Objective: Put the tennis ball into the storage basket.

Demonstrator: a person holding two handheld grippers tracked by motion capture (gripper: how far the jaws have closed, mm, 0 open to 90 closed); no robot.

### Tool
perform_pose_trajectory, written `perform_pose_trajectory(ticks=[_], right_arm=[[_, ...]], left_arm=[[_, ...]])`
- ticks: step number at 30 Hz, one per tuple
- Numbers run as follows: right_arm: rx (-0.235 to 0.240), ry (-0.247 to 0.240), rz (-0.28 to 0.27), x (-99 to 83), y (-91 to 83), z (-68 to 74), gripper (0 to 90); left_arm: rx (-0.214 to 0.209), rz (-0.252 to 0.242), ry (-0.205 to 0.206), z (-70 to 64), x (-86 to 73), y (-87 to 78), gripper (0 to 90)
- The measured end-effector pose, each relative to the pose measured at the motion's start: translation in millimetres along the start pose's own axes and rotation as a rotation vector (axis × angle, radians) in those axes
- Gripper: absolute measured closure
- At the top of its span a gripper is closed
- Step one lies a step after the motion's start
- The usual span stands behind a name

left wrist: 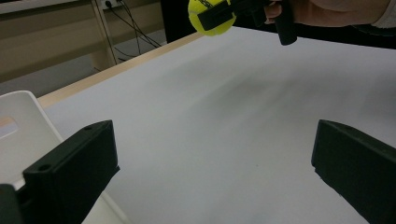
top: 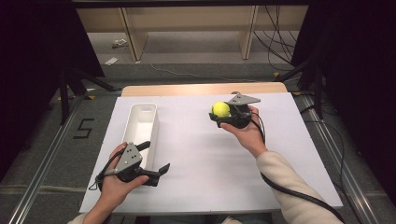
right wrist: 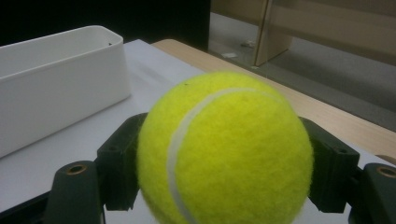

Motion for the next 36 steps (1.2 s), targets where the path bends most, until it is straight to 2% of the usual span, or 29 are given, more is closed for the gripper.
perform_pose_trajectory(ticks=[36], right_arm=[[0.020, -0.010, -0.010, 4.3, 3.8, 10.3, 26.9]], left_arm=[[0.000, -0.001, 0.001, -0.4, 0.3, -0.2, 0.0]])
Point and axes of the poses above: each handheld gripper's, and its own axes: y roughly forward along the jaws, x roughly out of its top, z roughly to its left, the point moved 2 cm from there along y, roughly forward along the jaws, and after that the axes turned 6 degrees about -x, right-handed, at the moved point
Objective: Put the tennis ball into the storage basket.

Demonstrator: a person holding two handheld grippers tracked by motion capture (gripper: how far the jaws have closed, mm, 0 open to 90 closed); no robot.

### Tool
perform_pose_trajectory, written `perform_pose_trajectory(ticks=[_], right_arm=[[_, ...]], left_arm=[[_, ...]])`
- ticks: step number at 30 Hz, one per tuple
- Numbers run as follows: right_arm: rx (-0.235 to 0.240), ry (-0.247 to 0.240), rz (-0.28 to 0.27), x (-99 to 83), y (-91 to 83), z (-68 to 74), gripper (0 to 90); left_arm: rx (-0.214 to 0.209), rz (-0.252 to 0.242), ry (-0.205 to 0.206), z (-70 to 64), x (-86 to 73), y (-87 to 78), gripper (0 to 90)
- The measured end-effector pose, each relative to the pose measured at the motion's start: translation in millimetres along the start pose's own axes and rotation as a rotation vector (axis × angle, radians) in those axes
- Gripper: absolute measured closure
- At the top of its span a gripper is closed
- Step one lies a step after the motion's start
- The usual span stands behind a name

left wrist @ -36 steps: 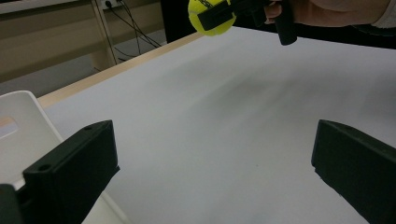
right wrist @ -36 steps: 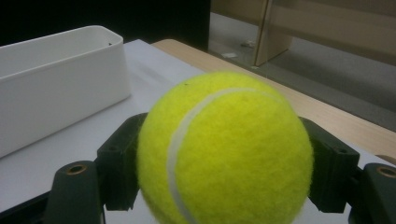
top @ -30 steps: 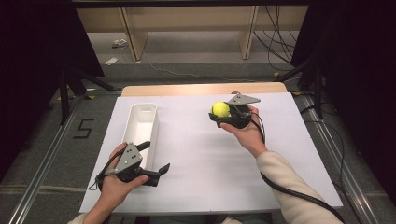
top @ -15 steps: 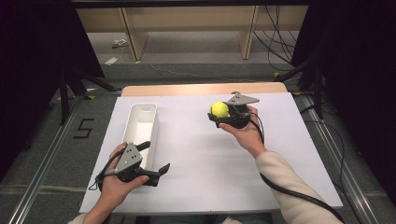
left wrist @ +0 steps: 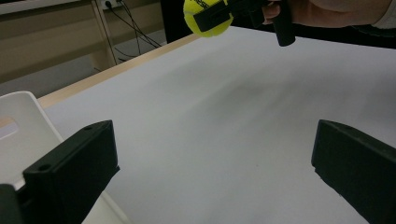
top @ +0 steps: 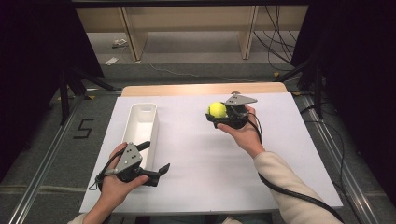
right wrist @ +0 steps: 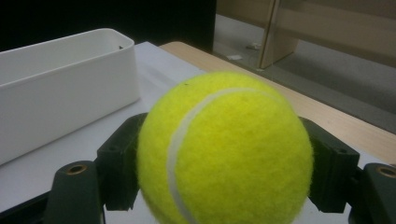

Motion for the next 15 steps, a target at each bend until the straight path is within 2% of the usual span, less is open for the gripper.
perform_pose_trajectory(ticks=[15], right_arm=[[0.022, -0.013, -0.006, 4.3, 1.9, 9.3, 26.9]], left_arm=[[0.001, 0.000, 0.002, 0.1, 0.1, -0.1, 0.0]])
Point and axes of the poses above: each handheld gripper's, and its own axes: y roughly forward along the jaws, x roughly out of its top, z roughly to its left, the point moved 2 cm from there along y, roughly forward along the jaws, and after that the axes turned 6 degrees about -x, right-handed, at the moved point
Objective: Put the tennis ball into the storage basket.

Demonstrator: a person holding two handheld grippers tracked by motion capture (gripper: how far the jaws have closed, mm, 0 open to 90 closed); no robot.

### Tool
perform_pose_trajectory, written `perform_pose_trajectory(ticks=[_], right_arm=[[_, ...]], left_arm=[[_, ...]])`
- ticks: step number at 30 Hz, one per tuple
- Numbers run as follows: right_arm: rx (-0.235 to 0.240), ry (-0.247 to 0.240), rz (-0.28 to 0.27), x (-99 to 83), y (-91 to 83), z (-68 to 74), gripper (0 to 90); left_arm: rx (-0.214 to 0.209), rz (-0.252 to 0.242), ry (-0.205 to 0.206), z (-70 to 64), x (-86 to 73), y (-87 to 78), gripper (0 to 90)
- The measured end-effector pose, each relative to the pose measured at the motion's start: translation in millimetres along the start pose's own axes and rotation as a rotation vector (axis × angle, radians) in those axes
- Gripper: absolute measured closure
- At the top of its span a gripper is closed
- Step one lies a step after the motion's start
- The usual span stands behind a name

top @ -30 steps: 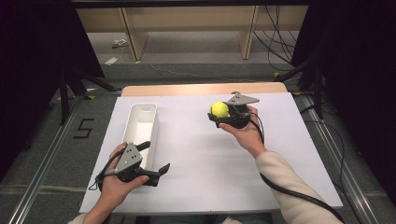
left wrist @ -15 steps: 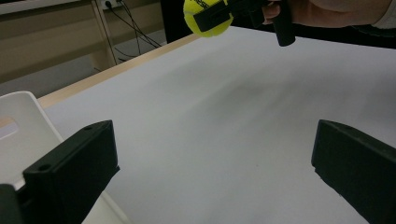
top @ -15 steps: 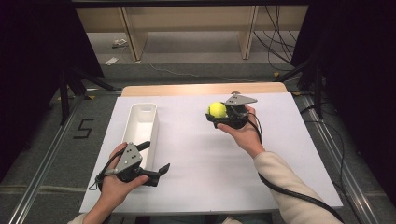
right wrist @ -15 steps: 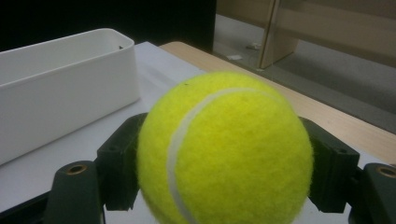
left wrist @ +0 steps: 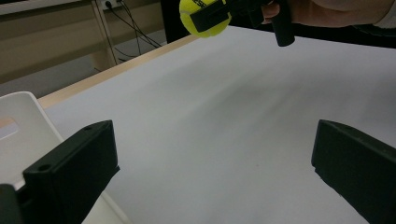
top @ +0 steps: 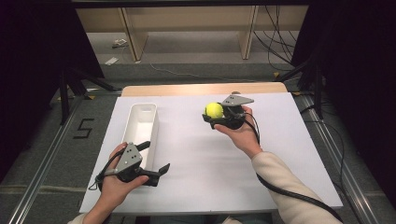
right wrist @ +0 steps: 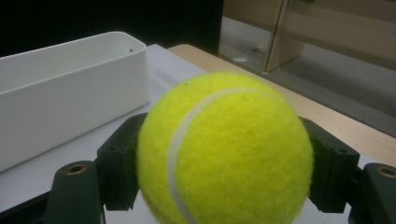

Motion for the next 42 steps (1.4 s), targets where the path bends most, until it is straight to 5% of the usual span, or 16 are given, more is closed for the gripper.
perform_pose_trajectory(ticks=[42], right_arm=[[0.049, -0.032, -0.025, 11.9, 4.6, 22.6, 26.9]], left_arm=[[-0.002, -0.001, -0.001, 0.0, 0.1, 0.0, 0.0]])
Point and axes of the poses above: each handheld gripper's, and its own axes: y roughly forward along the jaws, x roughly out of its top, z roughly to its left, the point moved 2 cm from there along y, roughly forward along the jaws, and after that the axes turned 6 degrees about -x, right-handed, at the moved point
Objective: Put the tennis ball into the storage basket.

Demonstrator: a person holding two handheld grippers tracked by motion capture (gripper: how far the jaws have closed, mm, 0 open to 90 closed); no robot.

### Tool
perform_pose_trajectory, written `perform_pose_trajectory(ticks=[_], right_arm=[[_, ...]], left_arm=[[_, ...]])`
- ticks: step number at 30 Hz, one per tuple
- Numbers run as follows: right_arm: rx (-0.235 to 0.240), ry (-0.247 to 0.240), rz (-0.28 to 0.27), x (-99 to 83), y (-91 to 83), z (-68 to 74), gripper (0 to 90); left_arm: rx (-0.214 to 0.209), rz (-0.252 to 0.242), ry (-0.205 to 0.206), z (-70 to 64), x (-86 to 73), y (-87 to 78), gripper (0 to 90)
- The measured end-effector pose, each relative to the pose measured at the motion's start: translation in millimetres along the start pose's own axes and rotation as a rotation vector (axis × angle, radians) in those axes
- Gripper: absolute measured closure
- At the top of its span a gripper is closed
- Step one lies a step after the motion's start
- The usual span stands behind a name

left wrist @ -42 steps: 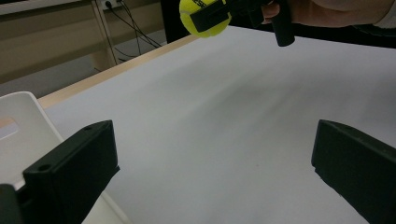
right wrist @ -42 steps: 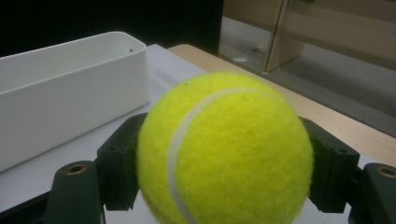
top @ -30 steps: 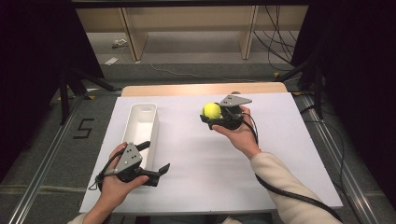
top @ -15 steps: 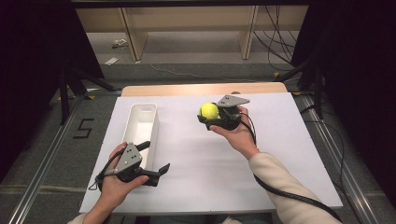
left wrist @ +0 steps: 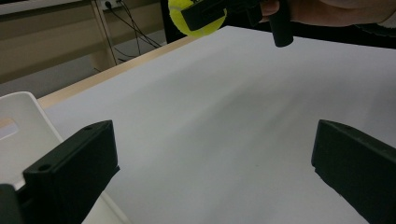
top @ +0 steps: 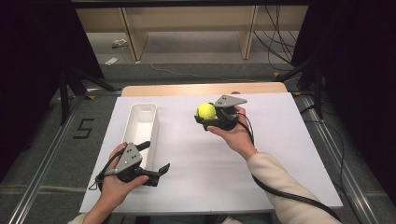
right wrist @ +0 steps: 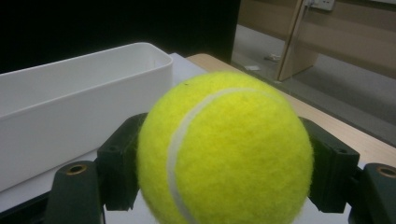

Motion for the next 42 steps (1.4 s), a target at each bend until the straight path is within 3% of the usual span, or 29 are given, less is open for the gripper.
perform_pose_trajectory(ticks=[42], right_arm=[[0.037, -0.012, -0.014, 12.1, 11.0, 18.5, 26.9]], left_arm=[[-0.001, -0.001, 0.000, -0.3, 0.2, 0.0, 0.0]])
Point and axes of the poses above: each handheld gripper's, and its own axes: y roughly forward along the jaws, x roughly out of its top, z roughly to its left, the point moved 2 cm from there along y, roughly forward along the jaws, and after that the axes turned 6 degrees about -x, right-handed, at the moved point
